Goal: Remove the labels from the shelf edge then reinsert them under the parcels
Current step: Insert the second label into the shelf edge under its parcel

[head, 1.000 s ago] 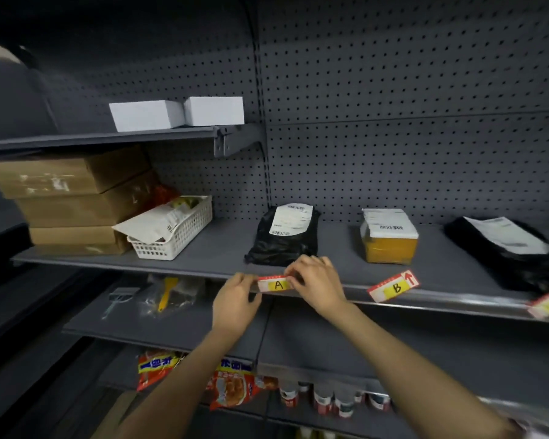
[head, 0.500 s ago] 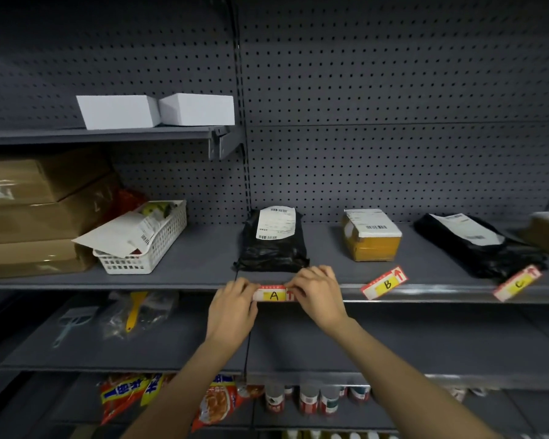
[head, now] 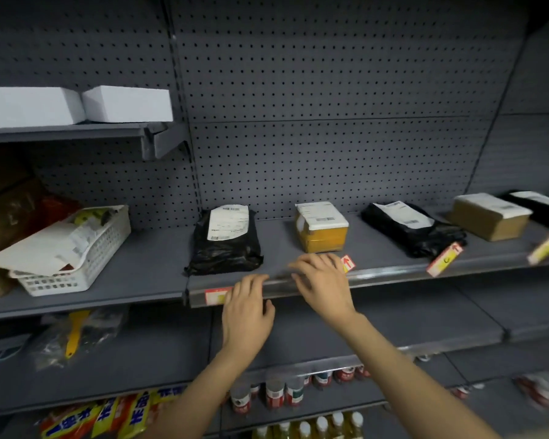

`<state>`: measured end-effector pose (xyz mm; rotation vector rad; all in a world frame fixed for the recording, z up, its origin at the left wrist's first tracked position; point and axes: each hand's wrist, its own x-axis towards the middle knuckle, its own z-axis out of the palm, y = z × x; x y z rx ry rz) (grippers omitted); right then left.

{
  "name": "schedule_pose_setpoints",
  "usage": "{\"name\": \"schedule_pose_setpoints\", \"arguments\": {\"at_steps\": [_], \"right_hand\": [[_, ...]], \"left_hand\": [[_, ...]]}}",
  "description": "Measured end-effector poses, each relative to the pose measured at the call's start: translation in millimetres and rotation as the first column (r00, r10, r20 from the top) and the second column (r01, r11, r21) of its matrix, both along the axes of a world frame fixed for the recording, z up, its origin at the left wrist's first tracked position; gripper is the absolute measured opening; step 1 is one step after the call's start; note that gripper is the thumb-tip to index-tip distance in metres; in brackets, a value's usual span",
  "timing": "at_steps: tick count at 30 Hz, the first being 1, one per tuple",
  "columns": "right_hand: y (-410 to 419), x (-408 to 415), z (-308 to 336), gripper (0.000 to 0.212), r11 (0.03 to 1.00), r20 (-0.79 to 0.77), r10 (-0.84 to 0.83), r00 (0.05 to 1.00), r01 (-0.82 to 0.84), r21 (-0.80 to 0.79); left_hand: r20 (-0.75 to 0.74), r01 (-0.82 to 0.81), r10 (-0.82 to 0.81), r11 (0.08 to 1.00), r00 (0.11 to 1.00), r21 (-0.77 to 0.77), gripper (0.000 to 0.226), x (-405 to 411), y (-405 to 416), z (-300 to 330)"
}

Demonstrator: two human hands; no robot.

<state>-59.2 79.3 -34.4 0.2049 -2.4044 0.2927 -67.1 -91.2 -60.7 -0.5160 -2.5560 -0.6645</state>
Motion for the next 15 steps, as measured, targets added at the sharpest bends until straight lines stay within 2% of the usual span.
{"name": "schedule_pose_setpoints", "arguments": {"at_steps": [4, 8, 15], "right_hand": [[45, 10, 3, 0.019, 0.995, 0.041, -0.103, 0.994, 0.103, 0.003], [80, 14, 2, 0.021, 0.987, 0.080, -0.146, 0.986, 0.150, -0.052], [112, 5, -2, 0.027, 0.997, 0.134, -0.015, 0.991, 0.025, -0.071]], "left_hand": [[0.035, 0.100, -0.100, 0.995, 0.994, -0.012, 0.051, 4, 52, -2], [0.072, 0.111, -0.110, 0.994, 0.991, -0.010, 0.054, 2, 84, -4], [0.078, 0.052, -0.053, 0.999, 0.996, 0.013, 0.052, -2, 118, -4]]}}
